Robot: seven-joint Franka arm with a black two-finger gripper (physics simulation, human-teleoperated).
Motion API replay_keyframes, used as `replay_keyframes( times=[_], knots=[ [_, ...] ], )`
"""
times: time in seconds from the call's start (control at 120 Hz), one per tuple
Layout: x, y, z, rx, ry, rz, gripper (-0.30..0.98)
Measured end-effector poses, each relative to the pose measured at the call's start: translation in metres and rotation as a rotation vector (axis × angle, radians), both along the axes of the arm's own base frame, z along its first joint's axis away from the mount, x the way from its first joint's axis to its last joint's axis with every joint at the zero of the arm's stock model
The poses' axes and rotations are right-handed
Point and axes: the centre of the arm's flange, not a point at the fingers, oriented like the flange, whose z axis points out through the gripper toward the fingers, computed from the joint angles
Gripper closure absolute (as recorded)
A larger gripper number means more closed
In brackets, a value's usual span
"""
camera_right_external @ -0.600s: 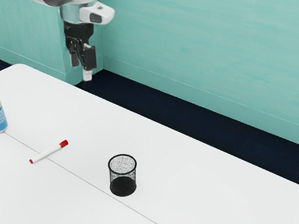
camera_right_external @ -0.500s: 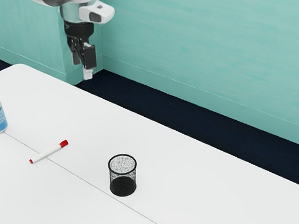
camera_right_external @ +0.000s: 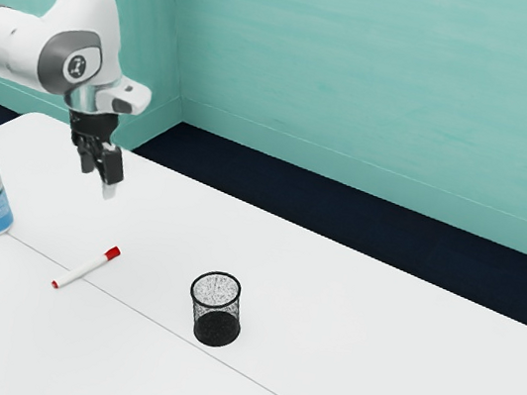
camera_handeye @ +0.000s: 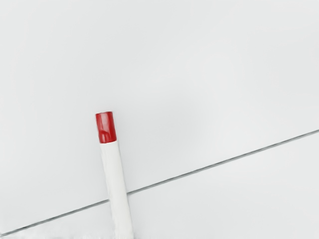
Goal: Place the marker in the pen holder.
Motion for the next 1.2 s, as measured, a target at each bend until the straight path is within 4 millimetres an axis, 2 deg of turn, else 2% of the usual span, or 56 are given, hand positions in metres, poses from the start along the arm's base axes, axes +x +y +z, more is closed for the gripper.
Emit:
replay_keyframes(
  times=[0.108, 0.2, 0.3, 0.358, 0.467, 0.625, 0.842, 0.95, 1.2],
  knots=[
    [-0.005, 0.036, -0.022, 0.013, -0.024, 0.089, 0.00],
    [-0.004, 0.059, -0.061, 0.020, -0.017, 0.148, 0.00],
    [-0.002, 0.043, -0.084, 0.023, -0.028, 0.138, 0.00],
    [0.000, 0.037, -0.092, 0.025, -0.041, 0.135, 0.07],
    [-0.001, 0.041, -0.106, 0.026, -0.046, 0.158, 0.27],
    [-0.004, 0.042, -0.142, 0.024, -0.015, 0.178, 0.39],
    [0.012, 0.048, -0.168, 0.030, -0.010, 0.199, 0.43],
    [0.013, 0.052, -0.183, 0.031, 0.008, 0.211, 0.43],
    [0.020, 0.055, -0.197, 0.028, 0.016, 0.222, 0.44]
  ],
)
